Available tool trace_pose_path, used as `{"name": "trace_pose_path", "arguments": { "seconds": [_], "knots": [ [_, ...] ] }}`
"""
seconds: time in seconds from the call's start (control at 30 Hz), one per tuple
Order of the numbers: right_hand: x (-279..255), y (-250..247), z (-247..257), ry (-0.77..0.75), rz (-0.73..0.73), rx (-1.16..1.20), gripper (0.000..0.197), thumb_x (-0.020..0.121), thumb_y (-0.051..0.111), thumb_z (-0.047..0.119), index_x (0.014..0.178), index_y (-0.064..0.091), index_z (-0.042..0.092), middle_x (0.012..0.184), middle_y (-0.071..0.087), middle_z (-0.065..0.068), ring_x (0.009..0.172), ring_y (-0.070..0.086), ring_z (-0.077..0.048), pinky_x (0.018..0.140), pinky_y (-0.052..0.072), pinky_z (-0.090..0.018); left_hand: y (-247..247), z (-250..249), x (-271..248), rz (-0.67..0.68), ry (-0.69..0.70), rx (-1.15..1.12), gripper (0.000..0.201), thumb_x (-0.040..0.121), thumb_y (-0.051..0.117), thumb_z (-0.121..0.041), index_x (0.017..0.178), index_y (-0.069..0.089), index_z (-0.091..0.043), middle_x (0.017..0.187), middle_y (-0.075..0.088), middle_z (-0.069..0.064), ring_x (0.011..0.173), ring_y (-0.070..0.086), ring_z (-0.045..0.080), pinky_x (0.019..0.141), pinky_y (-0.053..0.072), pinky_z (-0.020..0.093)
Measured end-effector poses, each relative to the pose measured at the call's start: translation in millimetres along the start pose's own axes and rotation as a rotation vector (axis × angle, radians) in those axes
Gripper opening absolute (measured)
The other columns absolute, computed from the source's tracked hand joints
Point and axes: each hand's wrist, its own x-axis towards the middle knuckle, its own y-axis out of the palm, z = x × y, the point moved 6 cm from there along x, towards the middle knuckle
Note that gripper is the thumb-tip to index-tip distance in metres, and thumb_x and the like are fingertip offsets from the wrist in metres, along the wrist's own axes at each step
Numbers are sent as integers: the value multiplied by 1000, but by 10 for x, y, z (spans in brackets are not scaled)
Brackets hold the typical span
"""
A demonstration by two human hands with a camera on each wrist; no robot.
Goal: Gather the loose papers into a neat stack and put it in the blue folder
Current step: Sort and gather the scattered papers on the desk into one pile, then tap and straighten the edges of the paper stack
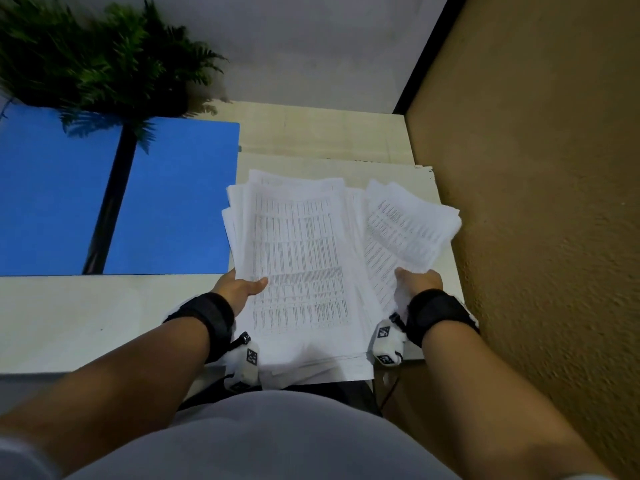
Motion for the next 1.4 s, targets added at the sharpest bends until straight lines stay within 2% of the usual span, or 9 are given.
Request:
{"name": "trace_pose_path", "arguments": {
  "seconds": [0.1,0.23,0.47,0.57,0.67,0.83,1.03,1.23,1.4],
  "knots": [
    [-30,-47,62,-20,62,-113,34,80,75,16,112,64,10,120,65,-10,105,63,-30,99,48,-37,16,9,-17,-1,0,-27,52,87,72,-12,135,52,-10,126,62,6,114,55,23,104,39,36],
    [-316,-501,491,-322,-218,-236,22,91,59,13,111,63,5,108,68,-18,99,64,-35,85,51,-39,9,-6,-32,-18,26,-38,56,85,74,-16,136,50,-15,124,59,-1,119,51,19,107,34,36],
    [-1068,-1047,1368,-801,-349,90,31,86,55,5,113,62,18,90,65,3,85,62,-6,76,47,-24,89,-241,-116,-33,68,53,49,88,69,-11,135,53,-12,129,63,10,124,56,31,110,39,47],
    [-1223,-865,1420,-777,-193,196,40,88,61,7,125,53,19,104,67,5,94,66,-9,81,51,-19,121,-368,-146,-49,89,151,46,93,65,-17,136,52,-9,133,61,12,125,54,31,108,40,40],
    [-1212,-384,1094,-646,43,264,39,91,54,1,117,47,29,104,64,11,94,64,-2,75,54,-16,159,-451,-213,-45,88,134,58,95,51,-49,143,46,-16,141,52,-1,133,46,27,110,35,39],
    [-1002,311,299,-435,212,89,37,91,48,-2,115,47,27,102,64,-3,97,64,-27,81,56,-35,156,-476,-212,-9,19,101,91,78,35,-84,145,43,-22,152,42,3,139,41,27,115,33,44],
    [-765,472,-26,-262,304,141,36,89,59,2,120,62,20,112,69,1,104,66,-21,92,53,-38,94,-454,-97,-53,60,7,70,78,63,-65,132,56,-22,130,62,-5,123,57,25,106,44,47],
    [-473,272,138,-247,159,54,13,92,55,11,100,65,14,110,68,-9,103,64,-30,101,47,-48,31,-484,116,-133,110,98,46,97,50,-37,135,53,-11,128,62,9,115,59,32,104,47,48],
    [-320,154,413,-254,213,-104,14,95,50,4,99,62,9,95,64,-8,88,60,-27,93,48,-38,-26,-471,177,-122,103,149,42,99,47,-32,136,50,-11,132,60,11,122,56,34,107,43,51]
  ]
}}
